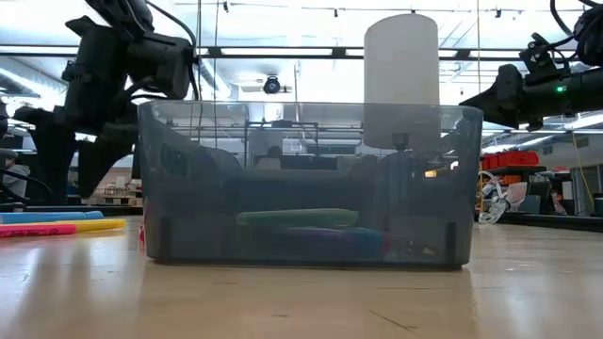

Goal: Pick & Place Markers
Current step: Put the blue highlighter pen into the gray bin

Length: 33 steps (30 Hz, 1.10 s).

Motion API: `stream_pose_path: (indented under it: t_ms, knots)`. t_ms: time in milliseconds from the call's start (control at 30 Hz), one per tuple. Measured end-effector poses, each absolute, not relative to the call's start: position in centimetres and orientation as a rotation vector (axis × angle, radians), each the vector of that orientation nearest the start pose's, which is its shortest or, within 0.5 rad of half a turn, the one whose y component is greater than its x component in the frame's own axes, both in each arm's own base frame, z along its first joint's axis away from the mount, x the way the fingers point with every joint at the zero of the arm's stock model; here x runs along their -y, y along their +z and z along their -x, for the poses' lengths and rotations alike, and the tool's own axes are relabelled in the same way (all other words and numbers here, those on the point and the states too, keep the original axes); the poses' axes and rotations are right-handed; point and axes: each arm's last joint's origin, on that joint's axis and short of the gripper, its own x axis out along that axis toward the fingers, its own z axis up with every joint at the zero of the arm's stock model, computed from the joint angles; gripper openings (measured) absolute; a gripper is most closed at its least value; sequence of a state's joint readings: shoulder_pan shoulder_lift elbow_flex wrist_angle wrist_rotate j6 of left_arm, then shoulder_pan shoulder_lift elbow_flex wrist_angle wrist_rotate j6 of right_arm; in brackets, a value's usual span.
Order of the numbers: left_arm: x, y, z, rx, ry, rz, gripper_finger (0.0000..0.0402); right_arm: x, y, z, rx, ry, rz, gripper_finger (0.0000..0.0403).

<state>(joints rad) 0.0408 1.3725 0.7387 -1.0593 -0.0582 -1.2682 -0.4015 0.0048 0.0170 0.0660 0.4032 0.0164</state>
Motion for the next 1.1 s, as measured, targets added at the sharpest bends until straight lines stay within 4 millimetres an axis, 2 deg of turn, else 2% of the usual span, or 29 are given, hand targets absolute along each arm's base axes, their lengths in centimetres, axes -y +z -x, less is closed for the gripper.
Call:
stream_pose_path:
  t_ms: [200,733,1100]
  knots:
    - [-0.9,16.3,-19.6,-1.34,1.093,0.926,0.0238,4.7,17.5,-8.2,0.087,-0.804,-0.016,0.0251]
    - [-0.8,13.8,-18.8,-1.309,1.071,0.992,0.0238,4.7,17.5,-8.2,0.087,-0.803,-0.016,0.0251]
    - [-0.8,13.6,-18.7,-1.308,1.073,0.995,0.023,4.7,17.5,-8.2,0.087,-0.804,-0.016,0.0251]
